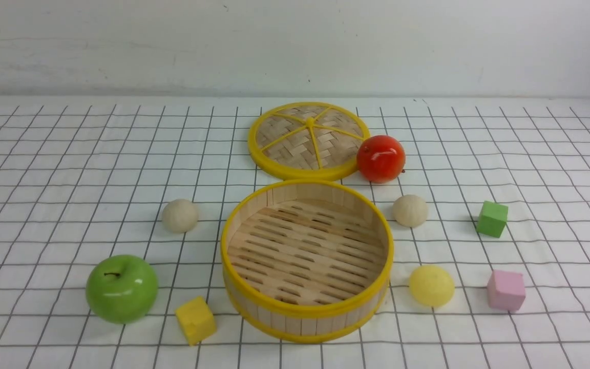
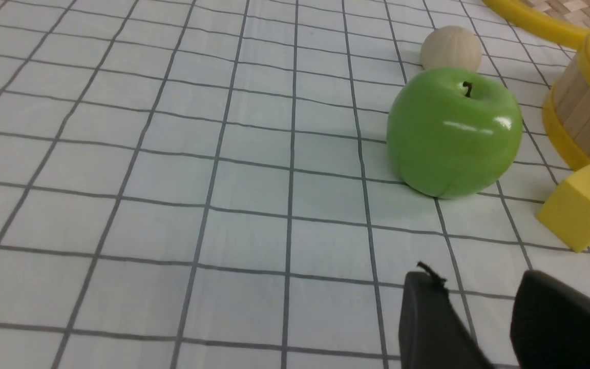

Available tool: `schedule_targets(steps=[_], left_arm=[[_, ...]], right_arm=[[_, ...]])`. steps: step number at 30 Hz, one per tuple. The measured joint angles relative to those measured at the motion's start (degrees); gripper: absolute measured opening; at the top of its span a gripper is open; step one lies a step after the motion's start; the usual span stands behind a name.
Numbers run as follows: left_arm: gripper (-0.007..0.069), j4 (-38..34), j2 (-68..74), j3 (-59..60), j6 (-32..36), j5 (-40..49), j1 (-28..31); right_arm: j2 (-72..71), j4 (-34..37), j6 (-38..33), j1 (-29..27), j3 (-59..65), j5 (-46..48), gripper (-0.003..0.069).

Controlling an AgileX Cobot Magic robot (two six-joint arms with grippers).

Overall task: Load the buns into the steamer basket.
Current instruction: Use the left arm to grab a steamed stuffed bun

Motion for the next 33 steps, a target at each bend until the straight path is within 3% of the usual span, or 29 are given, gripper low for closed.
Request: schedule_targets(steps=[17,26,29,33], left_arm=[[0.0238,-1.1,0.0,0.0,0.0,-2.5,0.0],[0.0238,-20.4,0.0,0.0,-8.9,-29.5,0.0],[0.0238,-20.1,0.0,-0.4,-9.0,-37.6,0.0],[0.0238,-15.7,0.0,-5.7,-9.0,-35.7,0.0]], right_arm=[[0.0,0.0,0.0,0.0,0.0,0.0,0.0239],[0.0,0.0,0.0,0.0,0.0,0.0,0.0239],[0.0,0.0,0.0,0.0,0.0,0.0,0.0240],[0.0,0.0,0.0,0.0,0.0,0.0,0.0241]])
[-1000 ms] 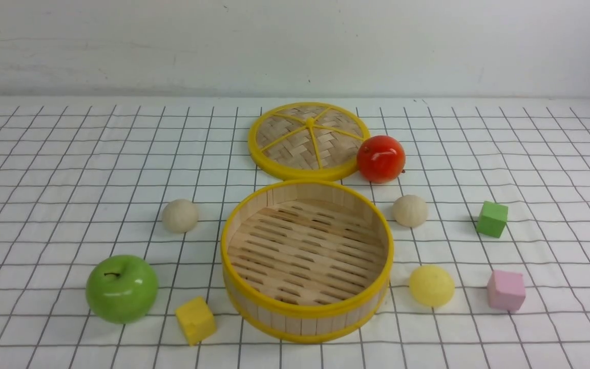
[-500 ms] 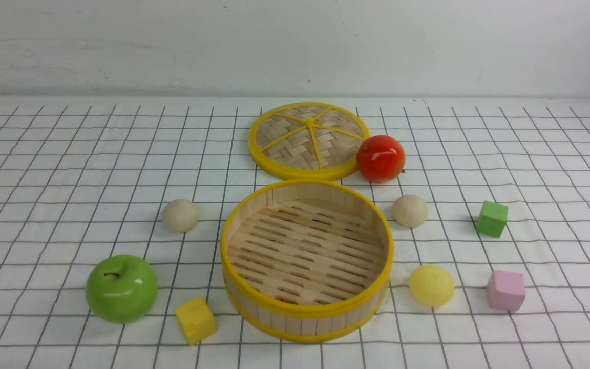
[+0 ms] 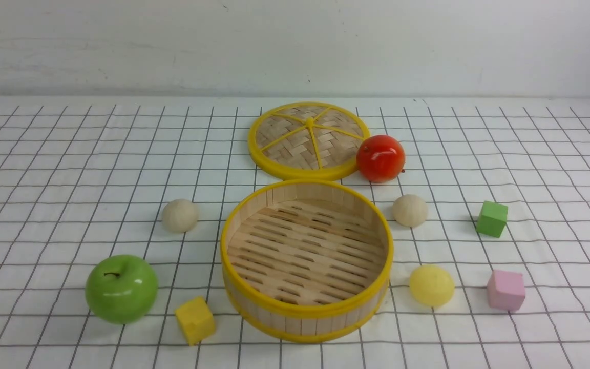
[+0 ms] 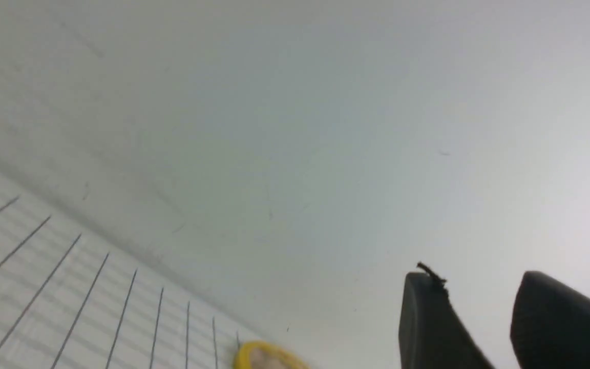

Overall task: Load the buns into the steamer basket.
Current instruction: Use the left arm to grab a steamed stuffed bun

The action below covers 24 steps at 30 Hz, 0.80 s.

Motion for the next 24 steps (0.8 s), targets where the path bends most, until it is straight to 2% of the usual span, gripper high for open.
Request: schedule_targets(steps=[4,7,8,9,13,20,24], left_arm=[[0.0238,6.1,4.4,-15.9,0.0,9.4,0.0],[0.0238,7.6,12.9,-26.9,0.1,21.4,0.0],[0.0238,7.7,12.9,-27.5,0.1,22.3,0.0],[0.0238,8.3,17.9,-31.0,0.2,28.6,0.0],[0.0238,9.2,29.2,-35.9,0.8,41.5,0.0],[0.0238,9.5,43.0,-36.2,1.7,43.7,0.0],[0.0238,10.1,52.4,-36.2,1.7,38.9,0.0]], right_arm=[[0.0,0.0,0.0,0.0,0.0,0.0,0.0241],[0.0,0.0,0.0,0.0,0.0,0.0,0.0241],[0.0,0.0,0.0,0.0,0.0,0.0,0.0241],[0.0,0.0,0.0,0.0,0.0,0.0,0.0241],[0.0,0.0,0.0,0.0,0.0,0.0,0.0241],[0.0,0.0,0.0,0.0,0.0,0.0,0.0241],[0.0,0.0,0.0,0.0,0.0,0.0,0.0241]])
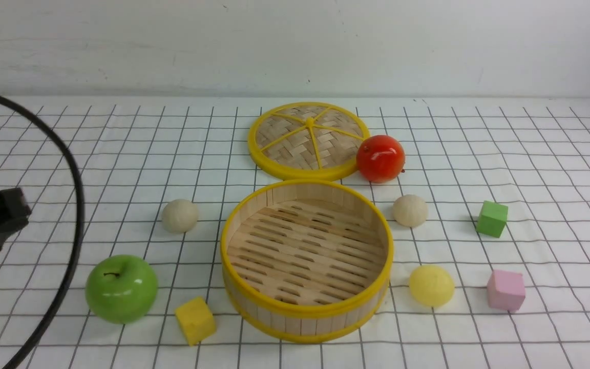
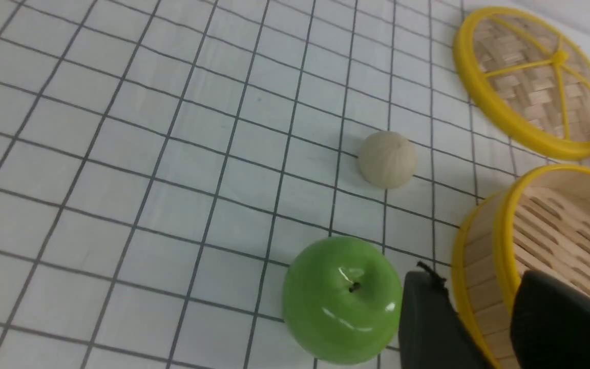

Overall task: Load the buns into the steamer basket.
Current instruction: Use the left arm to grab a steamed stuffed bun

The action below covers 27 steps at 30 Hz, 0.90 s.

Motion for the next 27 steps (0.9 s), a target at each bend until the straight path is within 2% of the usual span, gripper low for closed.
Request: schedule_targets(steps=[11,15,18,24,27], left_arm=[[0.0238,-0.5,4.4,0.0,-0.7,-2.1,0.0],[0.0238,-5.8,9.4,0.0,-5.1,-5.7,0.0],[0.0238,-8.7,12.9,-1.0,-5.6,-6.8,0.0],[0.0238,-9.4,23.6,-11.2,3.0,-6.7,0.0],[0.0238,-9.4,31.7,-21.6,11.1,-0.4,0.0]], right_arm=[[0.0,0.0,0.0,0.0,0.0,0.0,0.0241],[0.0,0.0,0.0,0.0,0.0,0.0,0.0241],[0.0,0.0,0.0,0.0,0.0,0.0,0.0241],[0.0,0.0,0.0,0.0,0.0,0.0,0.0241],[0.0,0.0,0.0,0.0,0.0,0.0,0.0241]])
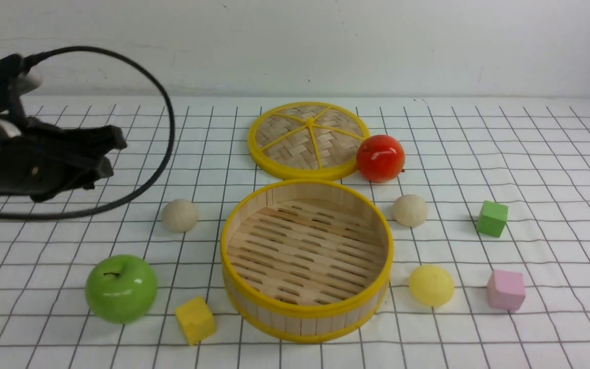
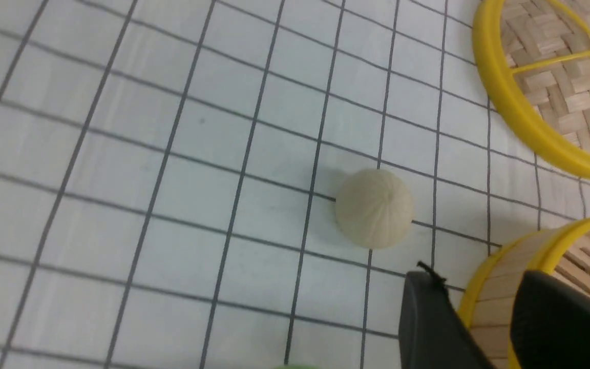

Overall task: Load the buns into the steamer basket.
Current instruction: Use the left arm to grab a steamed stuffed bun

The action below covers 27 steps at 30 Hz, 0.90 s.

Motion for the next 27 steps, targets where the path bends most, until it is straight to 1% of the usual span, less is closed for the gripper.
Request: schedule_targets(steps=[3,5,7,8,9,11,14,16,17,18,22,27], left_arm=[[0.0238,0.0,6.3,-8.5,5.6,7.8,0.0],[0.0238,0.0,9.1,-12.4,7.7,11.4,0.0],[0.0238,-0.1,12.9,-18.0,9.1,16.4,0.0],[0.0238,-0.2,13.6,-18.5,9.2,16.8,0.0],[0.0238,-0.8,16.3,-21.7,9.6,19.6,-0.2],[0.0238,-1.3,19.6,-24.6,9.8,21.7,-0.8],[0.0238,-0.8,23.0,-26.9,9.9,22.6,-2.0],[0.0238,2.1,26.8,-29.2,9.8,23.1,-3.7],[0.0238,2.3,27.1,-29.4,9.7,23.1,-3.8],[0.0238,4.4,29.4,-30.9,8.4,23.2,-4.5],[0.0238,5.1,33.1,-33.1,4.4,22.6,-4.7],[0.0238,5.7,35.3,-33.7,3.3,20.8,-4.7]], right_arm=[[0.0,0.0,0.0,0.0,0.0,0.0,0.0241],[0.0,0.0,0.0,0.0,0.0,0.0,0.0241],[0.0,0.0,0.0,0.0,0.0,0.0,0.0241],[0.0,0.0,0.0,0.0,0.0,0.0,0.0241],[0.0,0.0,0.0,0.0,0.0,0.0,0.0241],[0.0,0.0,0.0,0.0,0.0,0.0,0.0241],[0.0,0.0,0.0,0.0,0.0,0.0,0.0241],[0.0,0.0,0.0,0.0,0.0,0.0,0.0241],[0.0,0.0,0.0,0.0,0.0,0.0,0.0241],[0.0,0.0,0.0,0.0,0.0,0.0,0.0241],[0.0,0.0,0.0,0.0,0.0,0.0,0.0241],[0.0,0.0,0.0,0.0,0.0,0.0,0.0241]])
